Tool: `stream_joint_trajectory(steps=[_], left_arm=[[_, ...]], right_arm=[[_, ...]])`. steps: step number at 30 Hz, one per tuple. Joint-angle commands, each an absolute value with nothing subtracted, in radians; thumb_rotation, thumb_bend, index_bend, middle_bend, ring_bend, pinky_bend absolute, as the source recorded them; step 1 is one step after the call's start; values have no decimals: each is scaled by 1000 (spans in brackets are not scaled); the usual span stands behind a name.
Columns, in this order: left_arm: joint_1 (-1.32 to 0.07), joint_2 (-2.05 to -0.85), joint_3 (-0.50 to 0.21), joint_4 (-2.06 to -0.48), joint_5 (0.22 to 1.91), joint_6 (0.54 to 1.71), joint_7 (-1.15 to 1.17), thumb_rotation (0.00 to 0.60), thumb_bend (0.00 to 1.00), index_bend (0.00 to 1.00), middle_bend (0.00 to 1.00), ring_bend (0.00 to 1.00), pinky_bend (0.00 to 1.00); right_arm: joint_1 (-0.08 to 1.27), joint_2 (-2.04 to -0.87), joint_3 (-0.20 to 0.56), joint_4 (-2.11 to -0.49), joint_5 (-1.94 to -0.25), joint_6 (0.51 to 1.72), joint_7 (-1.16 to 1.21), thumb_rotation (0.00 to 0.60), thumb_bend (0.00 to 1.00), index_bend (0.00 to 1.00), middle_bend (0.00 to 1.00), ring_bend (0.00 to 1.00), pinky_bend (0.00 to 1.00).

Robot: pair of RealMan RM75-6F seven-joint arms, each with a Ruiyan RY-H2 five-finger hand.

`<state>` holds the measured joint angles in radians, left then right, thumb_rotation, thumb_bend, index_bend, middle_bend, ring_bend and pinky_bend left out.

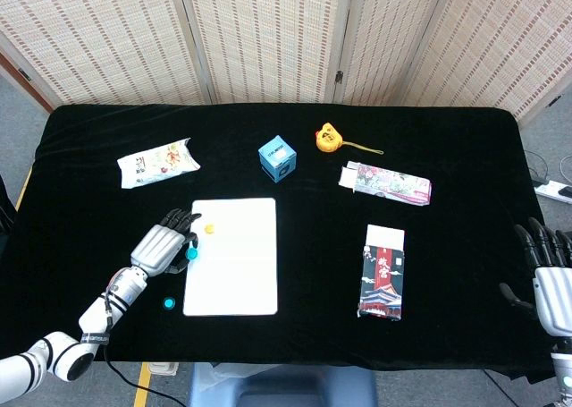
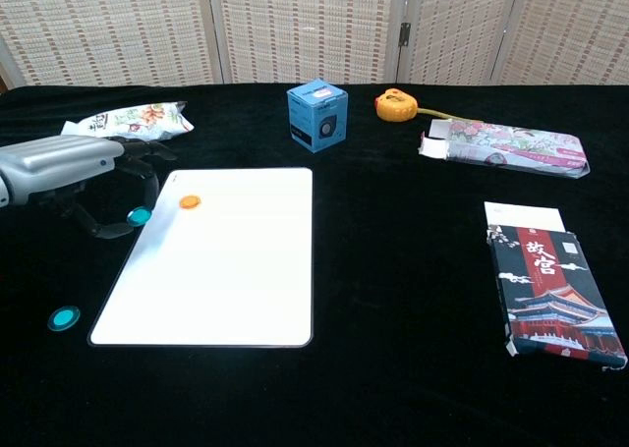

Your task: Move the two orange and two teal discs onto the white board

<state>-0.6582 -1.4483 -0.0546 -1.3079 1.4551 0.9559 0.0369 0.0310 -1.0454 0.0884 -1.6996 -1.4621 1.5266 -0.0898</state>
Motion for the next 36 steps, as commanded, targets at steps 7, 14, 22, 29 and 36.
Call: stream_joint_trajectory(steps=[7,14,22,29,36], left_arm=[[-688,-1487,-49,-1342,1445,919,125,600,432,509,105,0,0],[-703,-1515,-59,-1337,1417,900,156,600,432,501,105,0,0],[-712,-1525,-60,-1336,1395,886,188,600,432,398,103,0,0],[-697,-1499,-56,-1362,1382,906,196,600,433,297,85,0,0],[-633,-1426,-52,-1364,1376,992,140,600,433,333,85,0,0]], right_arm=[[26,-1047,87,-1692,-1457,1528,-79,600,269,0,0,0,0],[24,-1046,87,-1689,-1454,1529,-75,600,269,0,0,0,0],[24,-1047,88,-1684,-1449,1525,-69,600,269,0,0,0,0],[25,-1046,90,-1682,-1448,1524,-66,600,269,0,0,0,0],[25,-1040,90,-1689,-1459,1530,-68,600,270,0,0,0,0]])
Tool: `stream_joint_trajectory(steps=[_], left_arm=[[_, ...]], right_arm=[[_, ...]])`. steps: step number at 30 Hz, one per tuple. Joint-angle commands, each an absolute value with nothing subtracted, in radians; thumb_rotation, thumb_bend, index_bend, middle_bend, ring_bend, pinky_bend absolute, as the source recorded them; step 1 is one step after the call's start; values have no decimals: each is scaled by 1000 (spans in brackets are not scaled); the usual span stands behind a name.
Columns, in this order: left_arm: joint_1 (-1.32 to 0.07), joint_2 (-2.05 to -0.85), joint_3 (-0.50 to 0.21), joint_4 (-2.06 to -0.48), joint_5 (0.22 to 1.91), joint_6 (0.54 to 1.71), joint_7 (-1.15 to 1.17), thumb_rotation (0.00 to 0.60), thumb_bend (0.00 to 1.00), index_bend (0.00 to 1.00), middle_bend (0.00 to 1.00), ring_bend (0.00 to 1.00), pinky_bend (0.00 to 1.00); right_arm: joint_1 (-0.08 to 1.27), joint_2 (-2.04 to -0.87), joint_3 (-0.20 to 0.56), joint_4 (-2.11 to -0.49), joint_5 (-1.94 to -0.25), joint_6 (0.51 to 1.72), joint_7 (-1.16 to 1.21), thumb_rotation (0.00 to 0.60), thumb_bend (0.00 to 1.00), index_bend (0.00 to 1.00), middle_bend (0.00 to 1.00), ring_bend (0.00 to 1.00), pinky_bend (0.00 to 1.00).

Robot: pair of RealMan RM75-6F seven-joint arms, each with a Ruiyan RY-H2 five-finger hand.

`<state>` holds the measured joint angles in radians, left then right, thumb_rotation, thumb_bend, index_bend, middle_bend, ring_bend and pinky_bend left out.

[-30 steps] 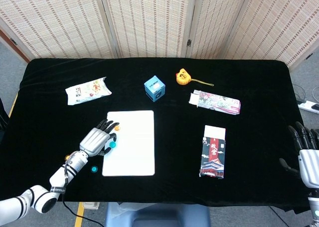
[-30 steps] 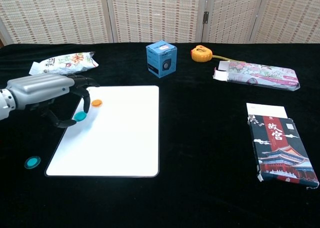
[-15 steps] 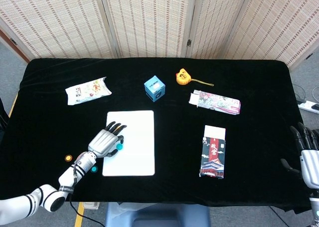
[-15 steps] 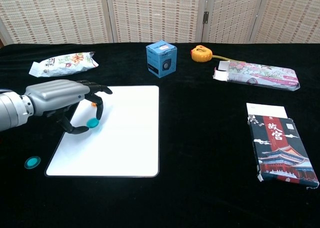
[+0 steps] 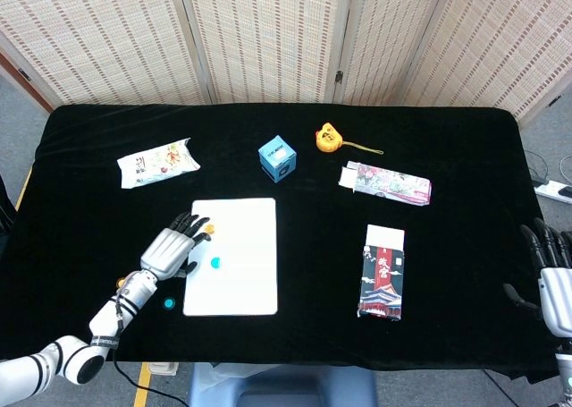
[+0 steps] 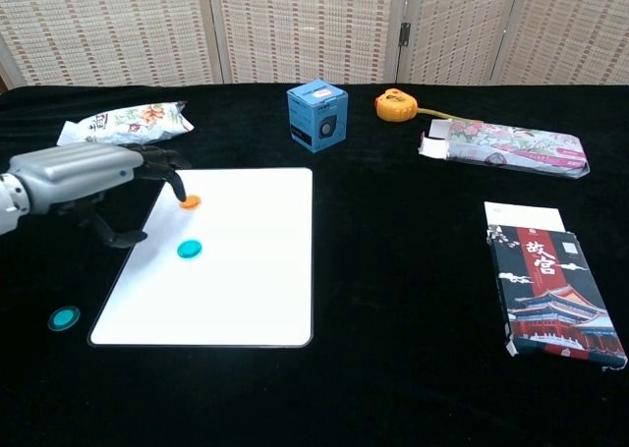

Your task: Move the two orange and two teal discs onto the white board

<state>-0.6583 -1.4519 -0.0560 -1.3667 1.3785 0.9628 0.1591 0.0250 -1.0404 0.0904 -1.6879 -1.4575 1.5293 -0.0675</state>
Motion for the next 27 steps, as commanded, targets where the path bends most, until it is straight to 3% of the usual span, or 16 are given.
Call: stream_joint_trajectory(steps=[1,12,27], left_arm=[[-622,-1416,-49,-1361,1376,1004,134,600,434,338,85,0,0],[-502,-1343,20,-1317,1392,1087,63,600,434,370,85,0,0],[-403,-1377,69,-1231,1434,1139,1,600,433,375,85,0,0]], right_arm=[[26,-1041,90,-1689,-1460,1529,-67,600,269,0,0,0,0],[44,-1045,93,-1697,-1481,1519,-79,600,270,0,0,0,0],[58,-1039,94,-1724,-1488,1510,-107,600,269,0,0,0,0]])
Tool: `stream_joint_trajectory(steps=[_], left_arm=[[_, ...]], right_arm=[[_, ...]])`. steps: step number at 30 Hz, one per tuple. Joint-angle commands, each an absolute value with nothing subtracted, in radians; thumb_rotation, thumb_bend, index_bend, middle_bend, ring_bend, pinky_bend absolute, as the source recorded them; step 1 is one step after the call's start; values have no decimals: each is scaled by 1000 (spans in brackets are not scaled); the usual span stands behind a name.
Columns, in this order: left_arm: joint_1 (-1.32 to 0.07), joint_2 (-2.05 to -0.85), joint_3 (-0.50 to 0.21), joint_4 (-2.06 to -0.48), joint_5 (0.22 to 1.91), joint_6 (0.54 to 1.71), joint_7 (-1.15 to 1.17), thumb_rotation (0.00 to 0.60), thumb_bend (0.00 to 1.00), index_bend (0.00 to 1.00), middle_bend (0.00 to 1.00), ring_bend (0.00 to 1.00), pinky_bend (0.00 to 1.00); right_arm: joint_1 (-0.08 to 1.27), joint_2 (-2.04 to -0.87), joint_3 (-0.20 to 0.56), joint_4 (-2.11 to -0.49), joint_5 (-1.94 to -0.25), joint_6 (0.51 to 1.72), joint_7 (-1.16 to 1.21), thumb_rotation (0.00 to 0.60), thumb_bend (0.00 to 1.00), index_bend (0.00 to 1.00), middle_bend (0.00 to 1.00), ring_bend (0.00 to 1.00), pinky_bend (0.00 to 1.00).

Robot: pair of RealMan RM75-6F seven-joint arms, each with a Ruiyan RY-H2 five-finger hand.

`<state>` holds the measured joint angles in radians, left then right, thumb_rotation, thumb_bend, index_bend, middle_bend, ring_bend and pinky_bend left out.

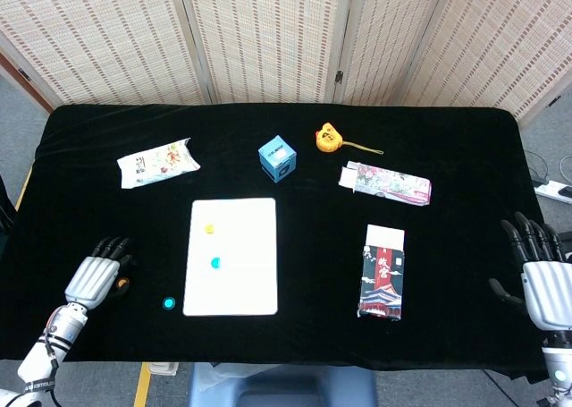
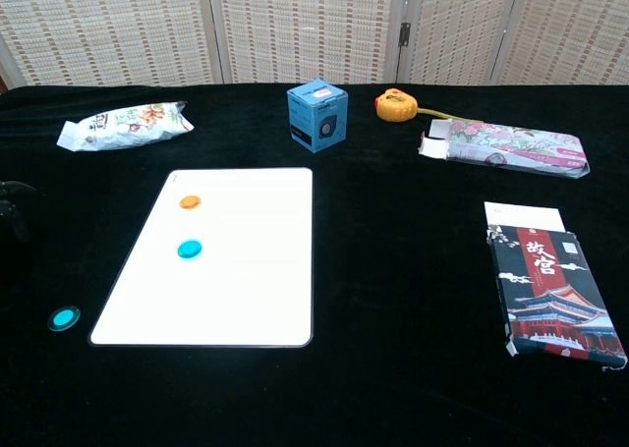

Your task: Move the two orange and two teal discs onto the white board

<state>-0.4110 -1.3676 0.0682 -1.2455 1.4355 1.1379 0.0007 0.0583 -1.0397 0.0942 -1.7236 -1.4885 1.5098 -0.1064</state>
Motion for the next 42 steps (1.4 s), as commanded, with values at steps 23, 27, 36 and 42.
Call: stream_joint_trajectory(steps=[23,27,36,42], left_arm=[[-349,-1427,56,-1147,1439,1143,-31,600,415,427,85,0,0],[-345,-1432,55,-1140,1443,1140,-34,600,414,431,85,0,0],[-346,-1435,51,-1139,1452,1131,-35,600,414,431,85,0,0],[-350,-1439,44,-1133,1446,1111,-30,600,419,442,85,0,0]], right_arm=[[63,-1038,94,-1731,-1485,1509,-112,600,270,0,0,0,0],[64,-1038,94,-1731,-1486,1509,-112,600,269,0,0,0,0],[63,-1039,93,-1731,-1484,1511,-112,600,269,0,0,0,0],[62,-1039,92,-1730,-1482,1513,-109,600,269,0,0,0,0]])
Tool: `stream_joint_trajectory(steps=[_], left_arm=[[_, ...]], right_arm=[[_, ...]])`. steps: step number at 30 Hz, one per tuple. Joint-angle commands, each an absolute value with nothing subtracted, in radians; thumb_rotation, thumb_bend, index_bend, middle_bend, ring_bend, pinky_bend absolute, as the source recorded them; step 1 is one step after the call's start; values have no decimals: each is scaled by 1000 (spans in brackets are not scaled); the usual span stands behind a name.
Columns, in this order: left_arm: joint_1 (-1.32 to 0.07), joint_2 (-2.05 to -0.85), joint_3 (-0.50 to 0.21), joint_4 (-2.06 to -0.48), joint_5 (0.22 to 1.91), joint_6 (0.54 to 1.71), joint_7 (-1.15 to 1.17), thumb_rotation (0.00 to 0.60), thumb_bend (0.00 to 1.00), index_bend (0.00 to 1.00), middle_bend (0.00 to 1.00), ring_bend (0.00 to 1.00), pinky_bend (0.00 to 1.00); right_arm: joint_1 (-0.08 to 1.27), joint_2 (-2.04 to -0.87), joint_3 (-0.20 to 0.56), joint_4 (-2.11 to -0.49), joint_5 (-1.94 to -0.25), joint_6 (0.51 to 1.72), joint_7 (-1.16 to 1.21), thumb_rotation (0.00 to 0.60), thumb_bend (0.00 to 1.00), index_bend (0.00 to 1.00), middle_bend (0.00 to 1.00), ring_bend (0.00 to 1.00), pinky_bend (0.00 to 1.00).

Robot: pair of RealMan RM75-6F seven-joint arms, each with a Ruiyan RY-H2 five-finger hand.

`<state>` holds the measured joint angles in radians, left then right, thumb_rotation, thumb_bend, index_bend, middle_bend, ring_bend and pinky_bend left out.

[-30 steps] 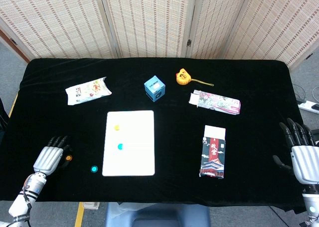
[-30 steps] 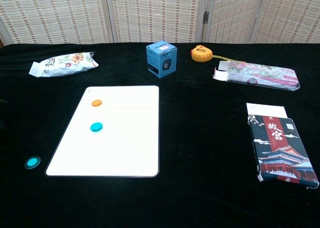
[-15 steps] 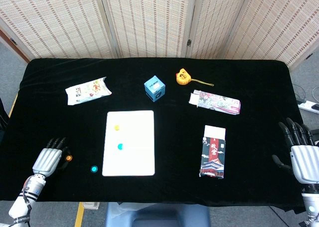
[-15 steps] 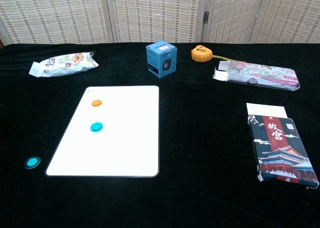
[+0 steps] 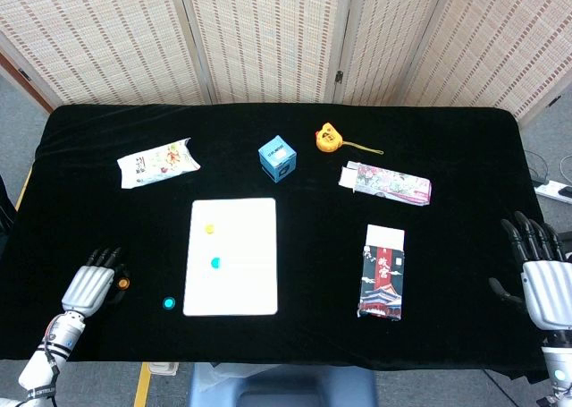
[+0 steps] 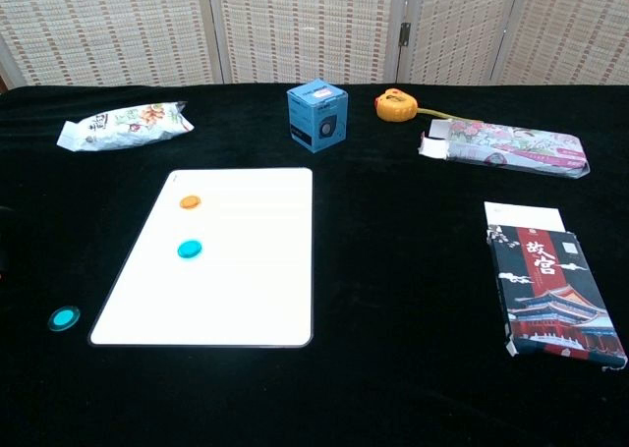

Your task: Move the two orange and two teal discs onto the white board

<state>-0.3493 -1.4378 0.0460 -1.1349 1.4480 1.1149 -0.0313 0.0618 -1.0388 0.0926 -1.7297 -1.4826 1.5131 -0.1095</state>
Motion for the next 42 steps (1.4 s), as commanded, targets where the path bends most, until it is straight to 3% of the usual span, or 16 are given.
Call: stream_joint_trajectory(steps=[1,8,16,23,32,42], left_arm=[[-351,-1439,43,-1133,1445,1109,-30,600,420,447,85,0,0],[-350,-1436,38,-1137,1455,1118,-34,600,423,507,85,0,0],[-370,-1402,24,-1174,1464,1113,-25,600,424,512,85,0,0],[-452,-1352,-33,-1284,1486,1086,-11,600,434,507,85,0,0],[-618,-1376,-142,-1362,1435,952,58,600,437,503,85,0,0],[-786,-1488,-222,-1312,1282,773,189,600,437,498,85,0,0]], right_arm=[[61,-1039,92,-1729,-1481,1513,-109,600,270,0,0,0,0],[61,-1038,92,-1731,-1483,1513,-109,600,269,0,0,0,0],[60,-1039,91,-1729,-1483,1516,-107,600,269,0,0,0,0],[64,-1040,94,-1723,-1478,1510,-102,600,269,0,0,0,0],[58,-1041,93,-1711,-1466,1512,-91,600,269,0,0,0,0],[56,-1039,94,-1717,-1457,1509,-102,600,269,0,0,0,0]])
